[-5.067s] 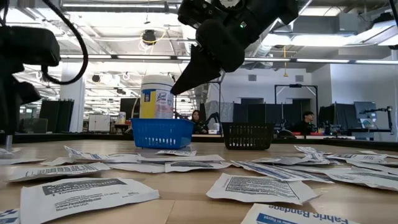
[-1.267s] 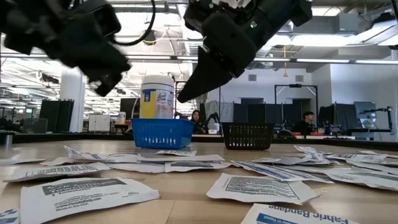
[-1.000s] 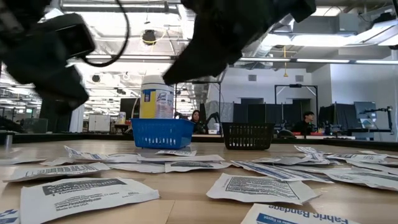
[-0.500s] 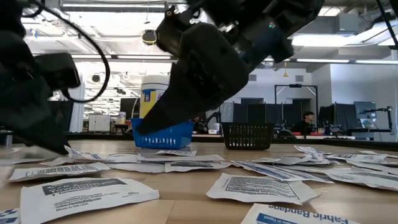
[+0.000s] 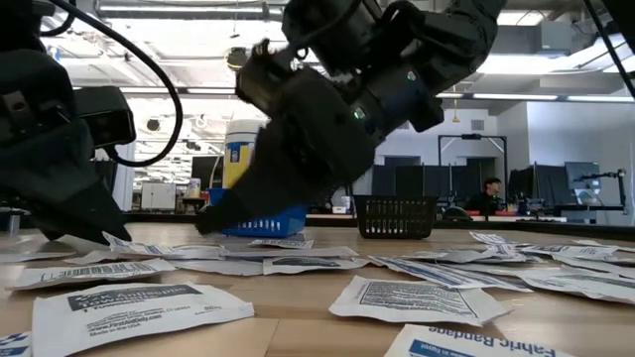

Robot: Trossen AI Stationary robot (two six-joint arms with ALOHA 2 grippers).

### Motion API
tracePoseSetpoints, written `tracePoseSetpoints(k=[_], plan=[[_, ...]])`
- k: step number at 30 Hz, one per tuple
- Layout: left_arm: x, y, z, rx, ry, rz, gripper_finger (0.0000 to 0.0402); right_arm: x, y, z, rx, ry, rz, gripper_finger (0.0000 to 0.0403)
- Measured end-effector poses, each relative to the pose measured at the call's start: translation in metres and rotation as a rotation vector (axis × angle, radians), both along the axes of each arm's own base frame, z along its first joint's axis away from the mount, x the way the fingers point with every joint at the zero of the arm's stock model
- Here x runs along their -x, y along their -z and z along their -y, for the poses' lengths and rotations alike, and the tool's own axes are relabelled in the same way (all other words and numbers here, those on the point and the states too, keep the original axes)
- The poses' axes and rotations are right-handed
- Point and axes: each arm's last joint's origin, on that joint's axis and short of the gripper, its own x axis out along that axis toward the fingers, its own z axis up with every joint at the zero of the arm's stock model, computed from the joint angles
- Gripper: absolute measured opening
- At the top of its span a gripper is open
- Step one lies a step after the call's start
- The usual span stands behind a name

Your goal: Pick & Place First Aid Supplies

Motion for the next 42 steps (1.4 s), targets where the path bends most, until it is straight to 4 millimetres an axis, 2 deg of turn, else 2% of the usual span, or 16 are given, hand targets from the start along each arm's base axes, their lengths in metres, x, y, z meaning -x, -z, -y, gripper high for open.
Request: tracePoseSetpoints(k=[5, 11, 19, 29, 34, 42], plan=[[0.000, 0.001, 0.001, 0.000, 0.025, -0.008, 0.0144, -0.001, 0.004, 0.002, 0.018, -0.019, -0.002, 0.0095], [0.004, 0.001, 0.009, 0.029, 0.104, -0.019, 0.0080, -0.001, 0.003, 0.005, 0.018, -0.012, -0.004, 0.0095], [0.003, 0.001, 0.006, 0.029, 0.076, -0.018, 0.0010, -0.001, 0.003, 0.005, 0.018, -0.012, -0.004, 0.0095], [0.003, 0.001, 0.004, -0.064, 0.083, 0.013, 0.0005, -0.001, 0.003, 0.005, 0.019, -0.011, -0.004, 0.0095], [0.002, -0.007, 0.003, -0.107, 0.060, 0.076, 0.0006, -0.001, 0.003, 0.005, 0.001, 0.002, -0.011, 0.0095], [-0.008, -0.017, -0.016, -0.162, -0.014, 0.124, 0.0006, 0.001, 0.005, 0.002, -0.010, 0.006, -0.039, 0.0095]])
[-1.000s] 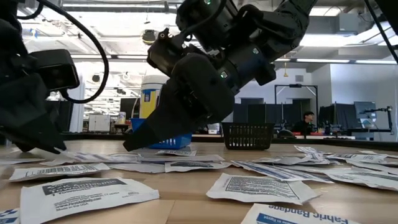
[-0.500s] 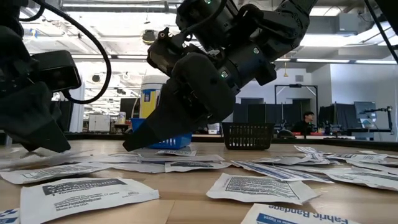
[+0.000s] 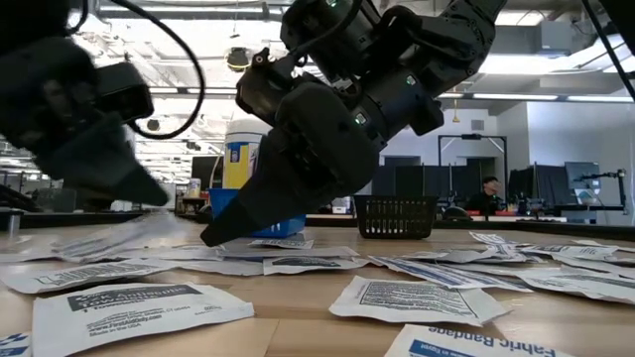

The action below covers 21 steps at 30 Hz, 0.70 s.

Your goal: Pick & Place First Aid Supplies

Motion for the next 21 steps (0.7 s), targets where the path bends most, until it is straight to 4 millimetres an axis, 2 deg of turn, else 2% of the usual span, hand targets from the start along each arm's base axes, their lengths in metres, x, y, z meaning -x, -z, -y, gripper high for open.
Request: tracePoseSetpoints(k=[8, 13, 21], plan=[[-0.009, -0.008, -0.019, -0.028, -0.012, 0.028, 0.0006, 0.001, 0.000, -0.001, 0.006, -0.007, -0.003, 0.0095], [-0.010, -0.008, -0.019, 0.057, 0.150, 0.000, 0.0010, 0.001, 0.000, -0.002, 0.007, -0.008, -0.005, 0.0095], [-0.009, -0.002, -0.021, 0.023, 0.129, -0.058, 0.0076, 0.001, 0.001, -0.002, 0.007, -0.008, -0.007, 0.0095]])
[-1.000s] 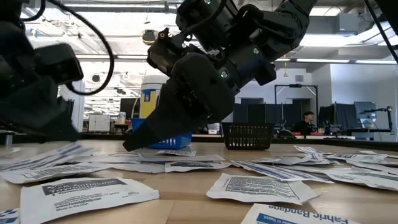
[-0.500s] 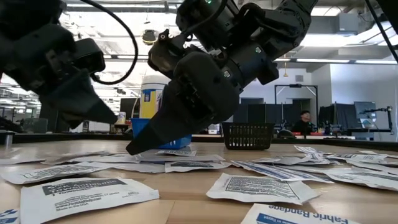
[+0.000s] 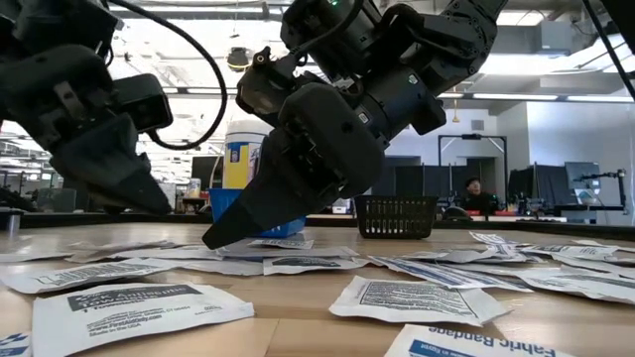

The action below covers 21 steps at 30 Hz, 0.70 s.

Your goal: Pick & Place First Aid Supplies

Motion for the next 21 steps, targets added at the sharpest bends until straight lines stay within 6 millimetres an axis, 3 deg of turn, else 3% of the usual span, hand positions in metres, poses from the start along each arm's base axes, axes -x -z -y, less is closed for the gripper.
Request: tracePoseSetpoints(k=[7, 12, 16, 21], plan=[[-0.003, 0.014, 0.000, -0.014, -0.047, -0.060, 0.0143, 0.000, 0.000, 0.000, -0.001, 0.000, 0.003, 0.0095], [-0.008, 0.022, 0.002, -0.020, -0.055, -0.052, 0.0167, 0.000, 0.000, 0.000, -0.001, 0.000, 0.003, 0.0095], [-0.011, 0.027, 0.005, -0.072, -0.021, -0.026, 0.0163, 0.000, 0.000, 0.000, 0.000, 0.000, 0.003, 0.0095], [-0.010, 0.032, 0.008, -0.148, 0.015, -0.039, 0.0126, 0.000, 0.000, 0.000, 0.000, 0.000, 0.003, 0.0095]])
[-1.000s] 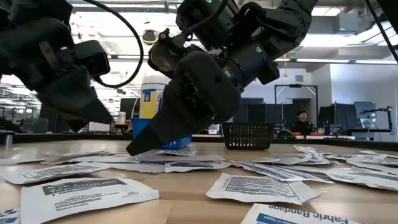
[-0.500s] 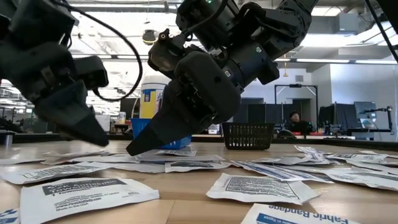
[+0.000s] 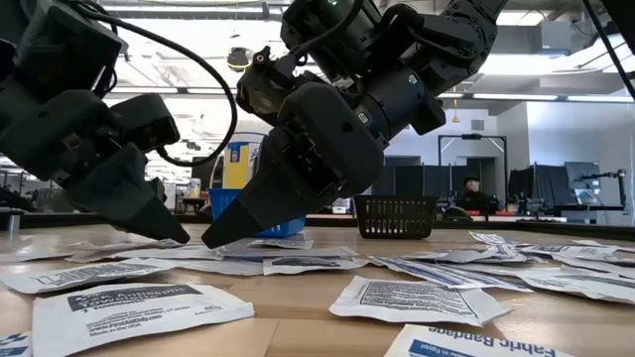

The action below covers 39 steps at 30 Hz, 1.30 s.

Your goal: Pick & Place First Aid Supplies

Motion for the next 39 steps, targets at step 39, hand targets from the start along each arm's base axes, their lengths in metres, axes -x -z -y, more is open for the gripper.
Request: tracePoseSetpoints(k=[39], plan=[[-0.046, -0.047, -0.039, -0.376, -0.075, 0.245, 0.0004, 0.003, 0.003, -0.003, -0.012, 0.012, -0.050, 0.0095]])
